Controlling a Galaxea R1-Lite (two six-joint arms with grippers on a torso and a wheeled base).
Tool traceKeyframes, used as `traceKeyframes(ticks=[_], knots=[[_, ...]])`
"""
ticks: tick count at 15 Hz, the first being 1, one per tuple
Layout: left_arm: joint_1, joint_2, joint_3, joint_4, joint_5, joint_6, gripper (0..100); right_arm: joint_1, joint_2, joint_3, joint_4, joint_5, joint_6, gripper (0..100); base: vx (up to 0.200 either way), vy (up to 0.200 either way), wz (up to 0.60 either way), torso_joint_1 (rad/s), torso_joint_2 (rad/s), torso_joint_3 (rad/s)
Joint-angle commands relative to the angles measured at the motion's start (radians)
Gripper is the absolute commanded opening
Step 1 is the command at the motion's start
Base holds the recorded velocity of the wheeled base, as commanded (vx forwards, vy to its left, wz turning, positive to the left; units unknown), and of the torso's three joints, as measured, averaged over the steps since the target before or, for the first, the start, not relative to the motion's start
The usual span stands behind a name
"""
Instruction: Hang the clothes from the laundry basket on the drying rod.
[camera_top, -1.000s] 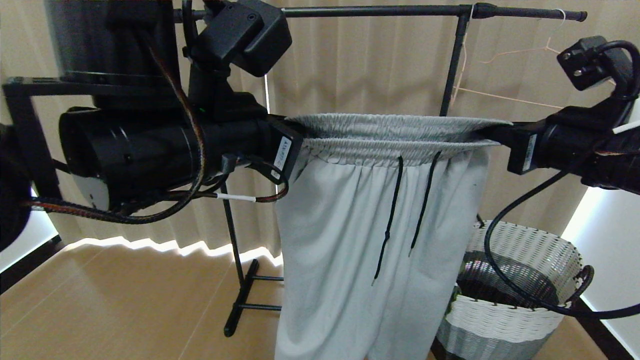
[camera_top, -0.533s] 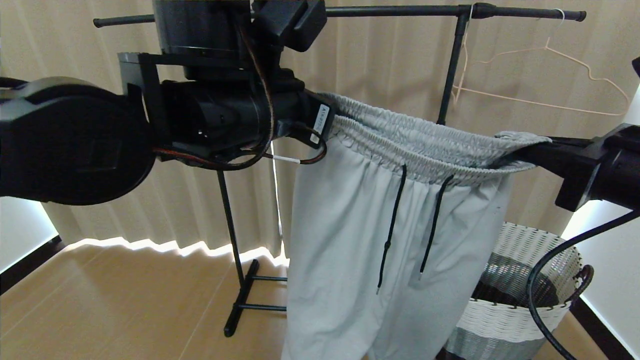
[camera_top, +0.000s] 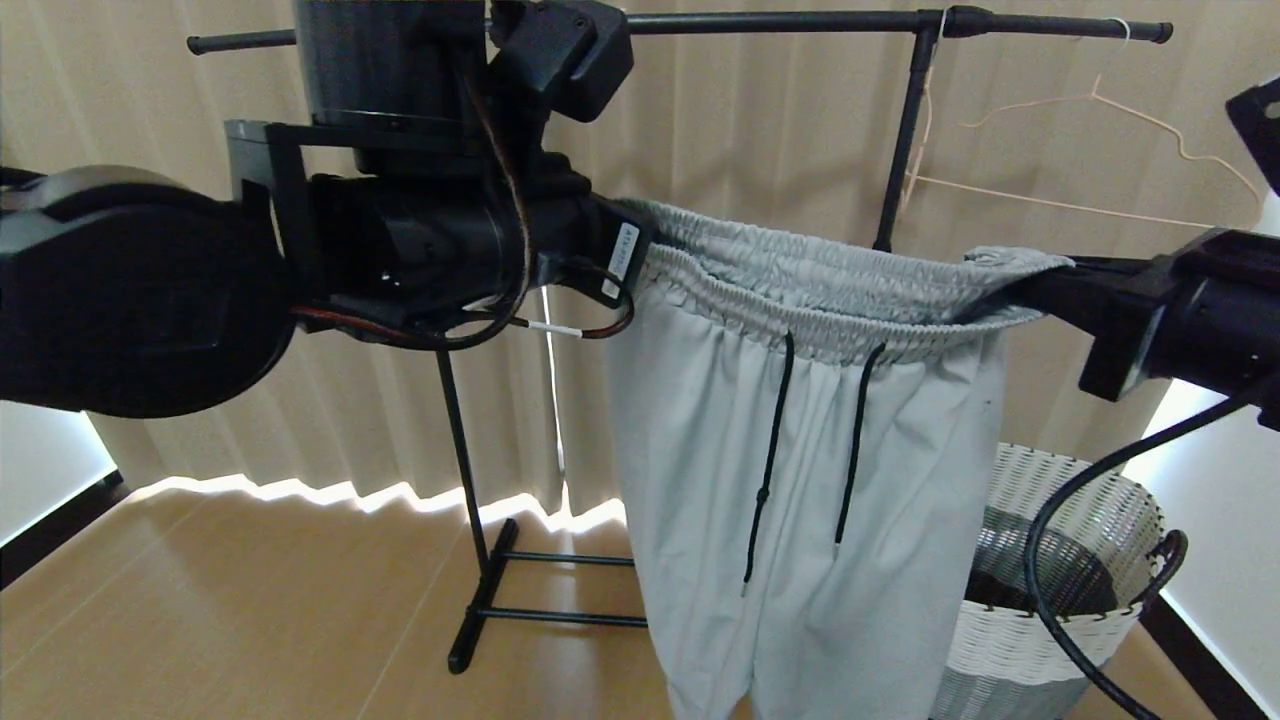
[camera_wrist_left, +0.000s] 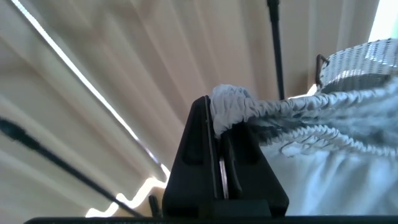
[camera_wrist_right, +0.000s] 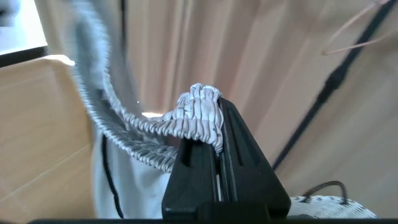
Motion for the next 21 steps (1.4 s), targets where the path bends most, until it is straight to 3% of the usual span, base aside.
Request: traceKeyframes(ticks=[1,3,6,10,16,19,21], knots=[[0.011,-0.084,0.077,0.001,0.000,0.002,0,-0.035,0.099,-0.054,-0.005,0.002,-0.001,0,0.000,0.000,0.00,0.000,0.00,0.000],[0.008,-0.186,0.218,-0.003,-0.009,0.002,0,-0.035,0.165,-0.127,-0.006,0.002,0.001,0,0.000,0.000,0.00,0.000,0.00,0.000],[-0.020,-0.291,0.333,-0.003,-0.021,0.003,0,-0.038,0.263,-0.244,-0.006,0.004,0.018,0,0.000,0.000,0.00,0.000,0.00,0.000],[-0.094,-0.374,0.458,-0.004,-0.032,0.008,0,-0.009,0.355,-0.276,-0.125,0.004,0.041,0,0.000,0.000,0.00,0.000,0.00,0.000],[-0.121,-0.374,0.438,-0.009,-0.030,0.020,0,-0.007,0.341,-0.284,-0.121,-0.004,0.039,0,0.000,0.000,0.00,0.000,0.00,0.000],[-0.057,-0.305,0.258,-0.009,-0.030,0.092,0,-0.034,0.239,-0.285,-0.080,-0.004,0.038,0,0.000,0.000,0.00,0.000,0.00,0.000],[-0.037,-0.258,0.163,-0.009,-0.027,0.102,0,-0.035,0.180,-0.296,-0.020,-0.004,0.038,0,0.000,0.000,0.00,0.000,0.00,0.000]])
